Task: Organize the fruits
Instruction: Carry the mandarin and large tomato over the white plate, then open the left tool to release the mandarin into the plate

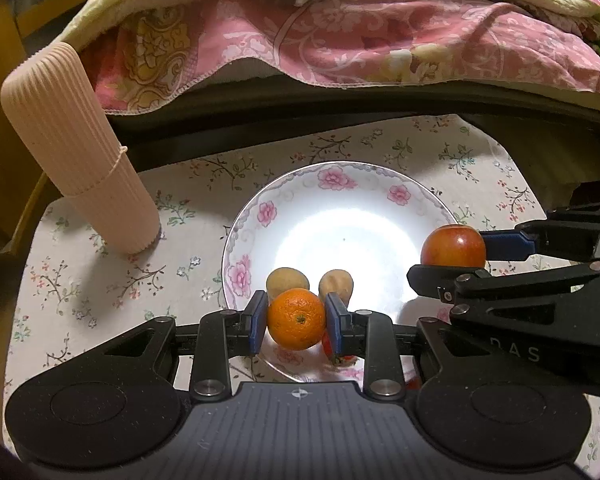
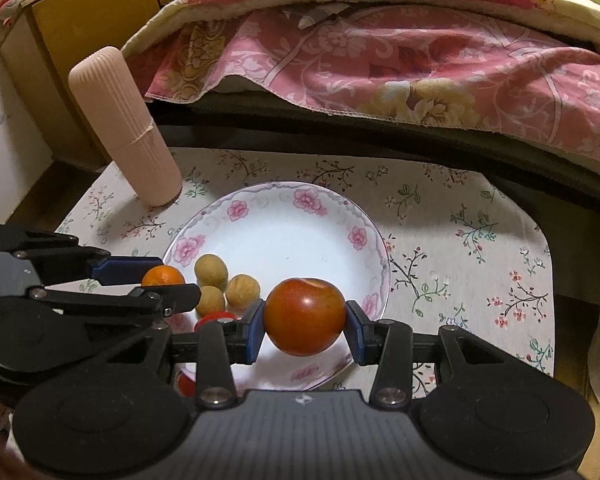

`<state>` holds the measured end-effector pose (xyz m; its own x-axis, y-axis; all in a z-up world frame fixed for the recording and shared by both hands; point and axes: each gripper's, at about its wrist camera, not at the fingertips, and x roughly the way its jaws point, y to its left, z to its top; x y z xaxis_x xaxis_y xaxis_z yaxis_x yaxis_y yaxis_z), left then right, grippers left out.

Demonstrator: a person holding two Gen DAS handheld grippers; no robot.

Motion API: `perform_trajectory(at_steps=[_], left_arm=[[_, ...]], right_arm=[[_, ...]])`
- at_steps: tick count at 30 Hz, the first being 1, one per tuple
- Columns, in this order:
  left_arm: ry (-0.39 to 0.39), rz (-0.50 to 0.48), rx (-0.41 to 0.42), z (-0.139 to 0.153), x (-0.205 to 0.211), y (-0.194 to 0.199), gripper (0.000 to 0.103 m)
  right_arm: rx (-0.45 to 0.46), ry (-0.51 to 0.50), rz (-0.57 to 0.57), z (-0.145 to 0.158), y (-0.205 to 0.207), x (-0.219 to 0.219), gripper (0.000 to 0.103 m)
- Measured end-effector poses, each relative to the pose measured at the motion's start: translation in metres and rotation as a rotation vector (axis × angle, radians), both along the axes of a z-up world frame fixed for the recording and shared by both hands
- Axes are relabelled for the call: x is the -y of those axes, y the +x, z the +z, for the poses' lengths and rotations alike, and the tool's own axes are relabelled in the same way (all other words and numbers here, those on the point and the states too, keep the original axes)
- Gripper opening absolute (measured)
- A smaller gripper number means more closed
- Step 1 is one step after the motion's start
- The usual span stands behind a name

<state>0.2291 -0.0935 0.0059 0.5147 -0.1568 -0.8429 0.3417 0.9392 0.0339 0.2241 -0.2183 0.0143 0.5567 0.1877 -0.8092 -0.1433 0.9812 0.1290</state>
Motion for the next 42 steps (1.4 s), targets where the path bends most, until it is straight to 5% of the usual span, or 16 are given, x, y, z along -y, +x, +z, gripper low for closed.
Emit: perform_trajectory(at_steps=[18,42], left_arm=[[0.001,0.011,-0.016,-0.011,0.002,0.012,0.039],[0.018,0.022,0.001,-0.011,-0.001,0.013,0.063]], right_arm=[[-0.02,0.009,-0.014,-0.013,0.015,0.005,0.043],[-0.027,0.012,-0.03,-0.015,0.017,0.01,0.043]])
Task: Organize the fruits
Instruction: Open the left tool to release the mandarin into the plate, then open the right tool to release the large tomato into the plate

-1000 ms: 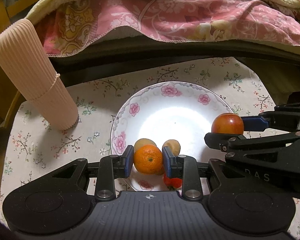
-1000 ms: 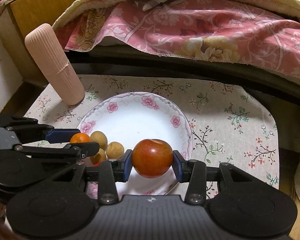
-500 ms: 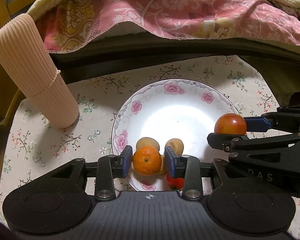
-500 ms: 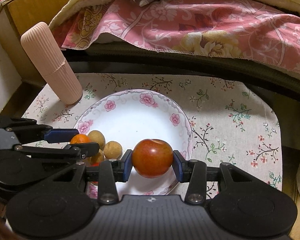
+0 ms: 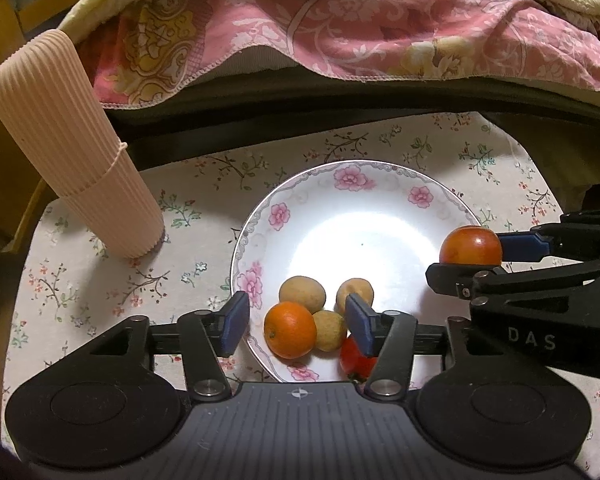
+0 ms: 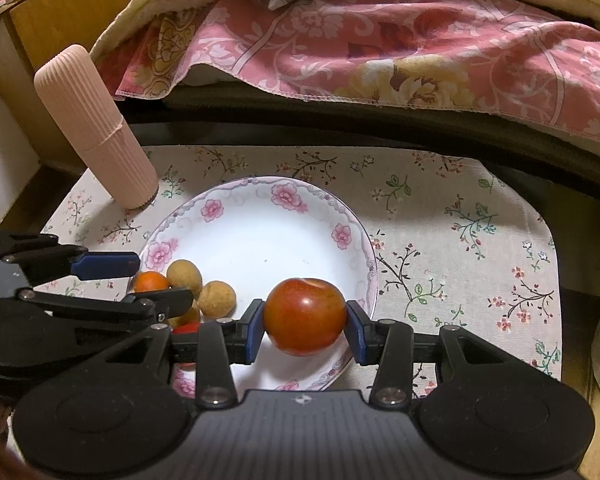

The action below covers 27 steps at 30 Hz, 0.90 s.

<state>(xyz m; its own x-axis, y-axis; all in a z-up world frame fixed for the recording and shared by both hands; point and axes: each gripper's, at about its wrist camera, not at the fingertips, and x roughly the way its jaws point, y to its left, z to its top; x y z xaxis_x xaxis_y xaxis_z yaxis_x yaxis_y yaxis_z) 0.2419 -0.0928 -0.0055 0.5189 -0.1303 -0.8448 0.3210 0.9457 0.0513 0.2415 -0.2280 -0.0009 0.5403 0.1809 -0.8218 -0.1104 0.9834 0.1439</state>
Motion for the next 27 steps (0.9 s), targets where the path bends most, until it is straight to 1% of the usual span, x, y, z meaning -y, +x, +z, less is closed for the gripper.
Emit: perform_trajectory(at_steps=[8,10,11,21,27], left_arm=[[0.001,0.005,0.005,0.0016,-0.001,-0.0007,0.065],[0.001,0.008,0.006,0.002,-0.0017,-0.0007,0.068],[-0.002,0.009,0.005,0.0021,-0.002,-0.0006,0.068],[0.003,0.009,0.013,0.0039,-0.0011,-0.0019,0.071],[0.015,0.012,0.033,0.0082,-0.0018,-0.0055,0.074]], right_arm=[[0.001,0.007,-0.004,0.0008,-0.0001,0.0018,0.043],[0.007,0.008,-0.007,0.0021,-0.0002,0.0021,0.043],[0.01,0.019,-0.008,0.003,-0.0004,0.0026,0.044],[0.027,0.021,-0.018,0.0078,-0.0027,0.0034,0.044],[0.034,0.021,-0.018,0.0095,-0.0046,0.003,0.044]])
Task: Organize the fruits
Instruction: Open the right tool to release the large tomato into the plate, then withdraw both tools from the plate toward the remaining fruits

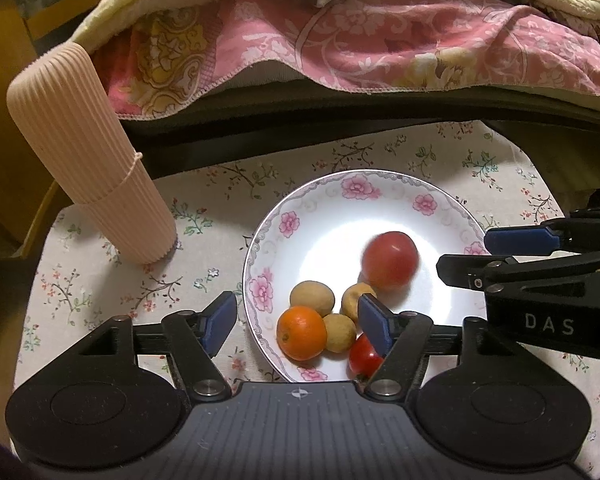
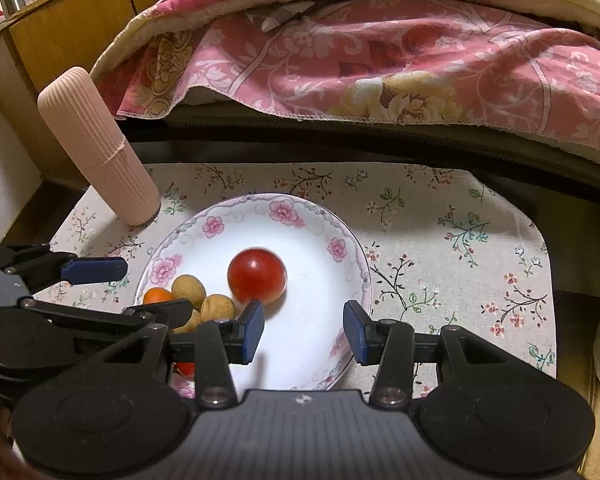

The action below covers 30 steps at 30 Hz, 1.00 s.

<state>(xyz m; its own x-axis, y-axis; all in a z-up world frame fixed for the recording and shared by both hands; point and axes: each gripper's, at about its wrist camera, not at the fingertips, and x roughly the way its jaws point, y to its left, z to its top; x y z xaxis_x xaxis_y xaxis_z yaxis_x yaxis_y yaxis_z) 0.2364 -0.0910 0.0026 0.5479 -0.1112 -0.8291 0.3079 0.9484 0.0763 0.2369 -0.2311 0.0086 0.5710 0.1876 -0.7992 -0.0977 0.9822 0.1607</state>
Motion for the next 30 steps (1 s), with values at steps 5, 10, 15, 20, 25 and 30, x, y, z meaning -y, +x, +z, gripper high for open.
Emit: perform_trajectory(at_steps=[5,10,15,20,25,30], left_arm=[[-0.001,0.007,0.017,0.006,-0.002,-0.003,0.077],[0.005,0.01,0.023,0.011,-0.004,-0.008,0.078],[0.007,0.01,0.028,0.015,-0.007,-0.018,0.079],[0.005,0.009,0.036,0.022,-0.01,-0.031,0.081],[0.003,0.001,0.047,0.029,-0.011,-0.044,0.081],[-0.009,0.001,0.049,0.032,-0.015,-0.058,0.084]], right_arm=[[0.011,0.002,-0.001,0.004,-0.004,0.001,0.044],[0.017,0.001,0.002,0.006,-0.009,0.001,0.044],[0.022,0.001,0.011,0.008,-0.015,-0.001,0.044],[0.029,0.008,0.023,0.013,-0.027,-0.003,0.044],[0.039,0.02,0.022,0.02,-0.041,-0.003,0.044],[0.044,0.039,0.012,0.025,-0.056,-0.002,0.044]])
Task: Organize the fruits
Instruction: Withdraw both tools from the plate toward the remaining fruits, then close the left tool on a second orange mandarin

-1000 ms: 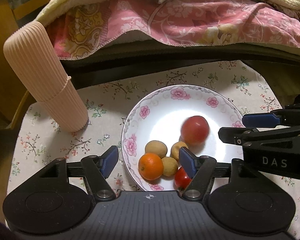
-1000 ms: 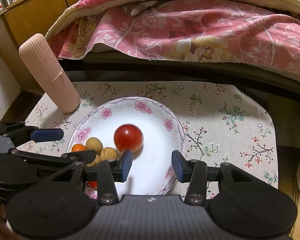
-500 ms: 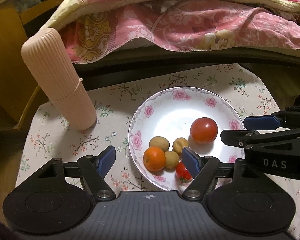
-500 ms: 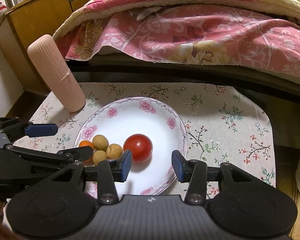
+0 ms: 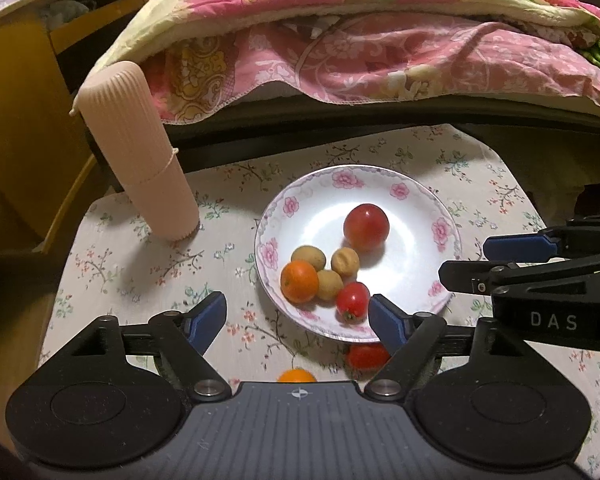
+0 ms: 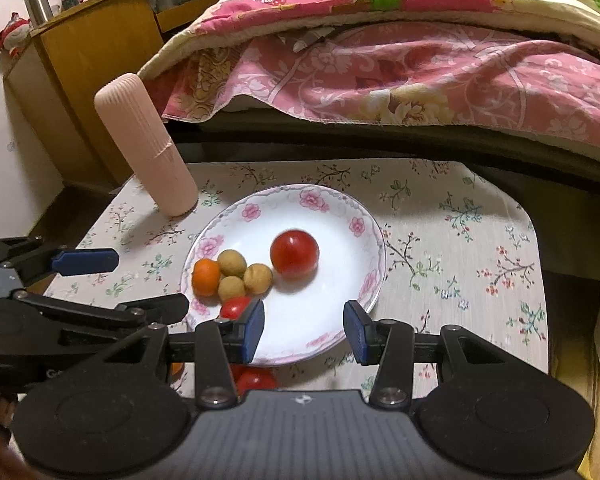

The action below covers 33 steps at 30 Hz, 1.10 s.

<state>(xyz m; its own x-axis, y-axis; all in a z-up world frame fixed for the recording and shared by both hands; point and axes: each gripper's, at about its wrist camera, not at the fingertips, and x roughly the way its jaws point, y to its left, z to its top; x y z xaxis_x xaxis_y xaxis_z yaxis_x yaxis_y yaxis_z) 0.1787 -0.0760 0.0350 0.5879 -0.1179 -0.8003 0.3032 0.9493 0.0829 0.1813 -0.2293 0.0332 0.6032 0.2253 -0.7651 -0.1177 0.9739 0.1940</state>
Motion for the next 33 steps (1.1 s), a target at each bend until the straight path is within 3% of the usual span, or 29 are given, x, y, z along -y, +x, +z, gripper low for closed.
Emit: perform_trajectory(at_steps=[18,33], left_arm=[[0.041,0.002,-0.079,-0.027,-0.033,-0.039,0.087],[0.049,-0.034,-0.143,-0.047,-0.042,-0.043,0.087]], right_arm=[[-0.05,0.008,0.025,-0.015,-0.04,-0.012,0.045],[-0.11,-0.055,0.127,-0.05,-0.03,-0.028,0.045]])
